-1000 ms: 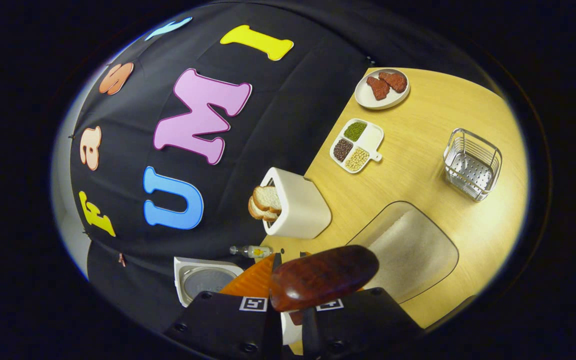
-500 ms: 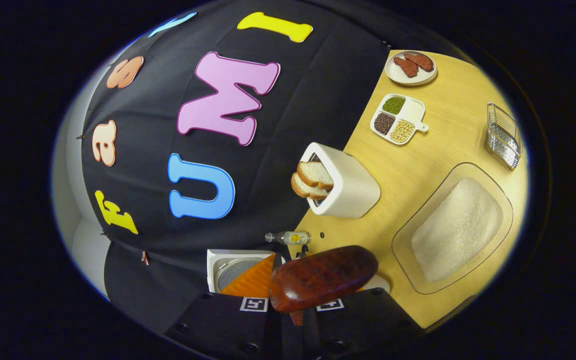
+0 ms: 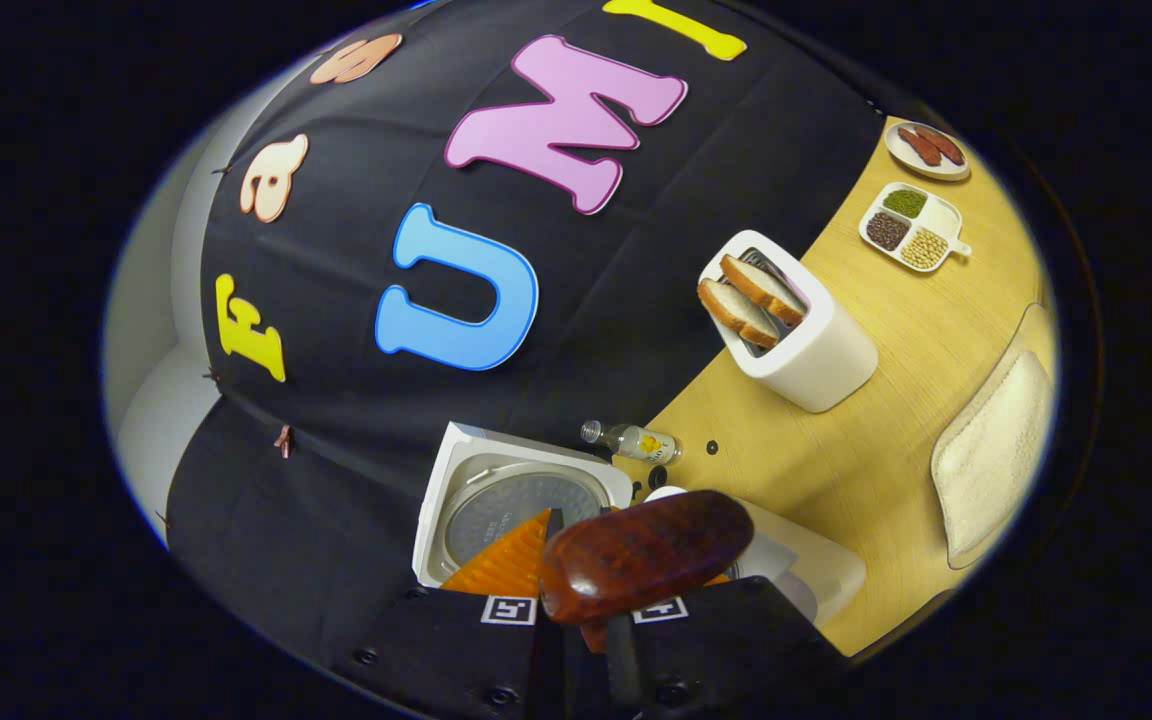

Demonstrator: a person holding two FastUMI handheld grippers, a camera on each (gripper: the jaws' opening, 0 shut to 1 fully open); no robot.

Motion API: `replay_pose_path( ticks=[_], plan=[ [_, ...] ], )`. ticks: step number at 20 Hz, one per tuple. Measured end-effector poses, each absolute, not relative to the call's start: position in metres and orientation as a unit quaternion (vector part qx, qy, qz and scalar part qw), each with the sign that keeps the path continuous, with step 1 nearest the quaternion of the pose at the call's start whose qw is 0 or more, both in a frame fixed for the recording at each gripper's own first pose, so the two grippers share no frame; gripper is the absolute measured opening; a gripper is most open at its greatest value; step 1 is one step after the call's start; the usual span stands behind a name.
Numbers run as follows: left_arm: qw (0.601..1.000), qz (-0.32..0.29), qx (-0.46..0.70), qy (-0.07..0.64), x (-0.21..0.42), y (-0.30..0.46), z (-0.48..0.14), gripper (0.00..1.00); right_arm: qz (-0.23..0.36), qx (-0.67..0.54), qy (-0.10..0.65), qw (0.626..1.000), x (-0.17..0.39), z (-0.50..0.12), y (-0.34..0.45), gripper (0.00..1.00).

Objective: Close the left gripper, press the button to open the rice cooker; take a wooden spoon from the chopstick holder with the right hand, scoop a spoonful of rice and pour it into the rice cooker, then put the wooden spoon back into the chopstick holder.

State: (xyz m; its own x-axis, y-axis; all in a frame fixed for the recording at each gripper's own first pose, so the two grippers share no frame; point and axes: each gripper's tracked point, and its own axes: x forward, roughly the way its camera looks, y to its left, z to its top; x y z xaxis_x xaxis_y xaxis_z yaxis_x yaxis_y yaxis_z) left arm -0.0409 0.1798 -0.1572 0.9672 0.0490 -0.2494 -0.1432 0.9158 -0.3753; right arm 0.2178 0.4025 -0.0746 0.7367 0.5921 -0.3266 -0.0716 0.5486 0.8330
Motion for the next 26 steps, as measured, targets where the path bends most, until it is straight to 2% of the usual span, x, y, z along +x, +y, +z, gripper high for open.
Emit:
replay_pose_path(
  ticks=[7,12,18,19,20,21,22,23,24,26],
  plan=[
    [0.971,0.061,-0.194,0.122,-0.052,0.193,-0.165,0.96,0.247,0.271,0.250,0.896,0.225,-0.096,0.453,0.14],
    [0.972,0.061,-0.184,0.133,-0.050,0.197,-0.171,0.96,0.291,0.145,0.213,0.921,0.223,-0.110,0.478,0.14],
    [0.973,0.057,-0.175,0.139,-0.046,0.194,-0.174,0.96,0.357,0.025,0.184,0.915,0.205,-0.129,0.505,0.14],
    [0.973,0.057,-0.176,0.139,-0.046,0.193,-0.173,0.96,0.365,0.012,0.179,0.914,0.203,-0.131,0.509,0.19],
    [0.973,0.055,-0.177,0.138,-0.045,0.192,-0.174,0.96,0.374,-0.005,0.172,0.911,0.200,-0.131,0.512,0.14],
    [0.973,0.054,-0.178,0.137,-0.045,0.191,-0.174,0.96,0.387,-0.024,0.160,0.908,0.195,-0.131,0.518,0.19],
    [0.973,0.054,-0.176,0.139,-0.045,0.189,-0.175,0.96,0.406,-0.043,0.148,0.901,0.188,-0.129,0.524,0.14],
    [0.974,0.053,-0.169,0.140,-0.045,0.188,-0.176,0.96,0.425,-0.058,0.137,0.893,0.179,-0.129,0.529,0.14],
    [0.976,0.053,-0.160,0.140,-0.044,0.186,-0.175,0.96,0.442,-0.070,0.127,0.885,0.171,-0.129,0.534,0.19],
    [0.977,0.050,-0.154,0.139,-0.038,0.182,-0.171,0.96,0.460,-0.096,0.112,0.875,0.164,-0.131,0.539,0.19]
  ],
)
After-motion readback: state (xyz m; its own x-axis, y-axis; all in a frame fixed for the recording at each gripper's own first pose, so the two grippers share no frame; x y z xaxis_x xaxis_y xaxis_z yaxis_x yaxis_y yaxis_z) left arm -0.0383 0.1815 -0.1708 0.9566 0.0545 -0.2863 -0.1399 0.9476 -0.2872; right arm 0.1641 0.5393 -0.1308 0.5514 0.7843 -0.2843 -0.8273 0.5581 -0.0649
